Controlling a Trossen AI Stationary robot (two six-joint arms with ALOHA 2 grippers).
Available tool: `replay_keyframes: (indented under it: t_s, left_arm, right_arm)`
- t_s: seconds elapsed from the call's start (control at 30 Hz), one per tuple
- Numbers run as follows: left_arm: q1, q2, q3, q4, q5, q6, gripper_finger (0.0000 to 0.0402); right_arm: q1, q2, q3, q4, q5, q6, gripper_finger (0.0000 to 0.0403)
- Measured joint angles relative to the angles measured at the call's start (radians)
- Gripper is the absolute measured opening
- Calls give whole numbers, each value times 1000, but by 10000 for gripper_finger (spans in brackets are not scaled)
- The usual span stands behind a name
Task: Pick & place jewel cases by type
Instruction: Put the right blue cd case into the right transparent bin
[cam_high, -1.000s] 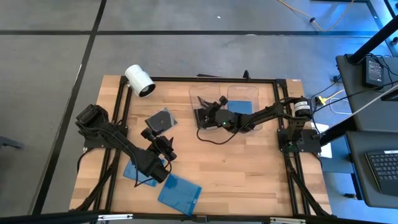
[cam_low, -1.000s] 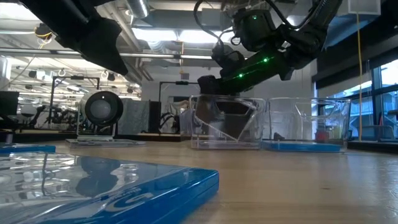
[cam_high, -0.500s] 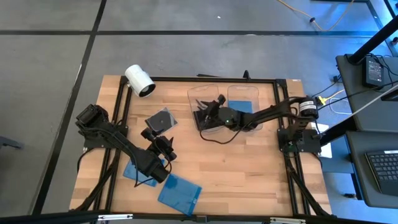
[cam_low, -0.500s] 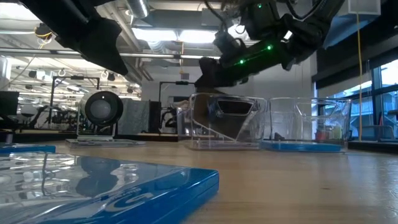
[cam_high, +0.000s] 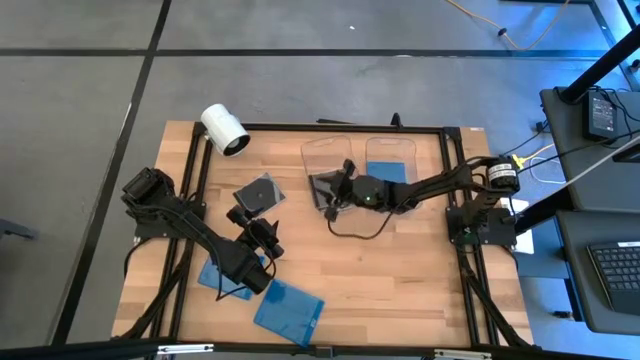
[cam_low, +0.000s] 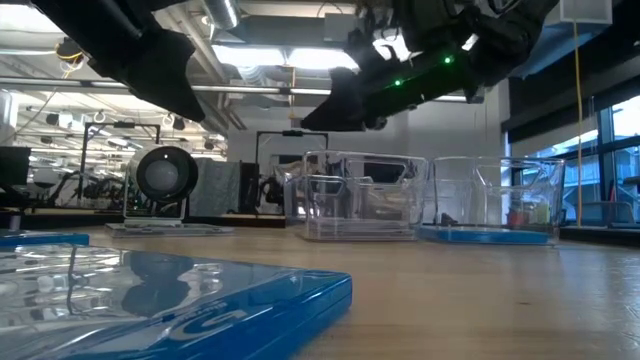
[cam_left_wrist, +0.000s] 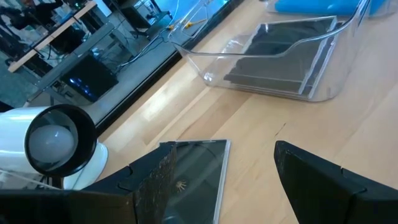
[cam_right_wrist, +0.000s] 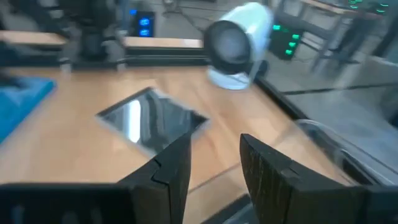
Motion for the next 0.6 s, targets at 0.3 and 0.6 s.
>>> replay_keyframes:
  t_s: [0.3,0.6]
  left_arm:
    - [-32,0,0,-13,114,17,267]
    - [-78,0,0,174,454,254,267]
  right_arm:
    - [188,-63,0,-202,-86,-49,141]
    - [393,-58,0,-338,-87,33,141]
